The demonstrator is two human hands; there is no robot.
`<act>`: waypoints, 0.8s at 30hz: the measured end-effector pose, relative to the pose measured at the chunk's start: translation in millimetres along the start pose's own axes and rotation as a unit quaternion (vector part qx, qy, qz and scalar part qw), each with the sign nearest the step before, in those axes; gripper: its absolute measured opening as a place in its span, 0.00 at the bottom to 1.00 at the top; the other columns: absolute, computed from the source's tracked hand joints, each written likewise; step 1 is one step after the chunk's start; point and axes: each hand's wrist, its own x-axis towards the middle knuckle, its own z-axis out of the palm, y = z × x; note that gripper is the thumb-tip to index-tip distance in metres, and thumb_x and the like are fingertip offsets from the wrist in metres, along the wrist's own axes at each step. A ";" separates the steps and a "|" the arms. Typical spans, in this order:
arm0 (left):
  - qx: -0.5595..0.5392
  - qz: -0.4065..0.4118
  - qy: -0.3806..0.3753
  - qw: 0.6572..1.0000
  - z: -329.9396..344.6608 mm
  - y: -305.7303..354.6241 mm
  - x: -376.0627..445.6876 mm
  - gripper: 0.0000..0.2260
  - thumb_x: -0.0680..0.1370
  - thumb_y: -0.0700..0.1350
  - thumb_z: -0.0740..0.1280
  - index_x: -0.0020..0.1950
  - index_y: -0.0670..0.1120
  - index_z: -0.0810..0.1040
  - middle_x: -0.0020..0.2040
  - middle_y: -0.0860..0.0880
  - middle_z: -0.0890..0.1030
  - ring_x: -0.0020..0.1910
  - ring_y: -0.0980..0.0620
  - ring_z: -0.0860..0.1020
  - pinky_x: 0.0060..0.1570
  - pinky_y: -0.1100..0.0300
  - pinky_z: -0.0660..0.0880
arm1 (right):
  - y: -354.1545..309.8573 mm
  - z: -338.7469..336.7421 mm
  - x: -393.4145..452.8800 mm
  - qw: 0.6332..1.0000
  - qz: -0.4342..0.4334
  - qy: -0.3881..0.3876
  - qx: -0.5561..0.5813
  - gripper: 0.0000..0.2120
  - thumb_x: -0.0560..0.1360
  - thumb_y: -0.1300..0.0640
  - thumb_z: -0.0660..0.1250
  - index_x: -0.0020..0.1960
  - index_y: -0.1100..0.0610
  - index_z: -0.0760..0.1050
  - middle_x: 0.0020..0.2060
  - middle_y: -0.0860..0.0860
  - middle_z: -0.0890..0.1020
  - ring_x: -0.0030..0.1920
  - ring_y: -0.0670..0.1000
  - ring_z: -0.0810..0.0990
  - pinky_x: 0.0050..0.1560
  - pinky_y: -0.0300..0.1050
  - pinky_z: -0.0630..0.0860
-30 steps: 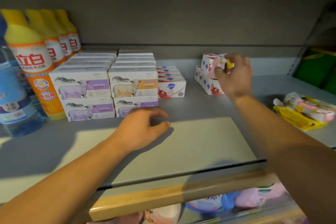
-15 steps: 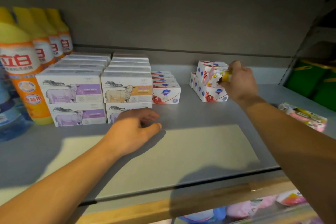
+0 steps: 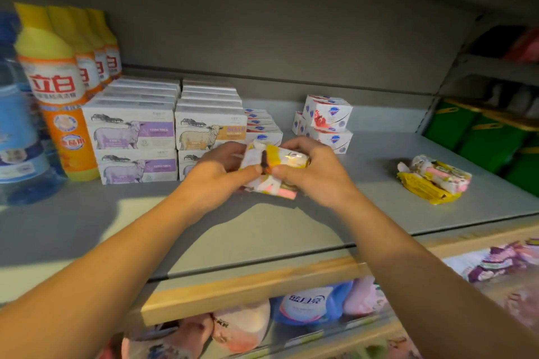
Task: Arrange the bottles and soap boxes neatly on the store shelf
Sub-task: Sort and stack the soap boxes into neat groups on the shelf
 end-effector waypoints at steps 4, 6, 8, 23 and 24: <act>-0.020 -0.062 0.002 0.998 -3.8 -2.8 -2.7 0.05 0.77 0.37 0.70 0.50 0.45 0.81 0.45 0.47 0.86 0.44 0.50 0.85 0.43 0.53 0.83 | 12.5 22.2 -22.7 0.993 0.040 0.044 0.104 0.21 0.69 0.62 0.77 0.57 0.48 0.75 0.49 0.45 0.82 0.45 0.39 0.82 0.42 0.34 0.78; -0.046 -0.091 0.007 0.995 -4.5 -4.0 -2.6 0.04 0.77 0.38 0.69 0.50 0.44 0.82 0.46 0.45 0.85 0.44 0.49 0.84 0.44 0.50 0.83 | 18.3 24.4 -31.7 0.988 0.045 0.036 0.147 0.29 0.66 0.60 0.77 0.63 0.45 0.71 0.56 0.47 0.81 0.53 0.44 0.82 0.46 0.39 0.79; -0.086 -0.116 0.015 0.989 -5.2 -3.3 -2.5 0.04 0.77 0.39 0.69 0.50 0.44 0.82 0.48 0.44 0.85 0.45 0.47 0.84 0.42 0.51 0.83 | 21.5 23.8 -34.7 0.984 0.031 0.011 0.174 0.34 0.64 0.60 0.76 0.66 0.43 0.68 0.58 0.48 0.80 0.55 0.45 0.81 0.46 0.39 0.79; -0.173 -0.175 -0.064 0.967 -6.4 3.2 -1.7 0.30 0.68 0.70 0.66 0.48 0.43 0.81 0.36 0.39 0.82 0.30 0.45 0.81 0.29 0.58 0.78 | 26.6 21.8 -24.8 0.951 0.124 0.093 0.267 0.17 0.67 0.45 0.69 0.51 0.54 0.80 0.45 0.56 0.86 0.41 0.53 0.84 0.43 0.45 0.79; -0.158 -0.156 -0.077 0.972 -6.7 3.4 -3.9 0.30 0.65 0.70 0.69 0.50 0.44 0.80 0.35 0.40 0.81 0.29 0.46 0.80 0.28 0.59 0.77 | 26.3 20.4 -24.2 0.947 0.136 0.092 0.276 0.19 0.67 0.42 0.69 0.51 0.54 0.80 0.44 0.56 0.86 0.40 0.53 0.84 0.42 0.45 0.79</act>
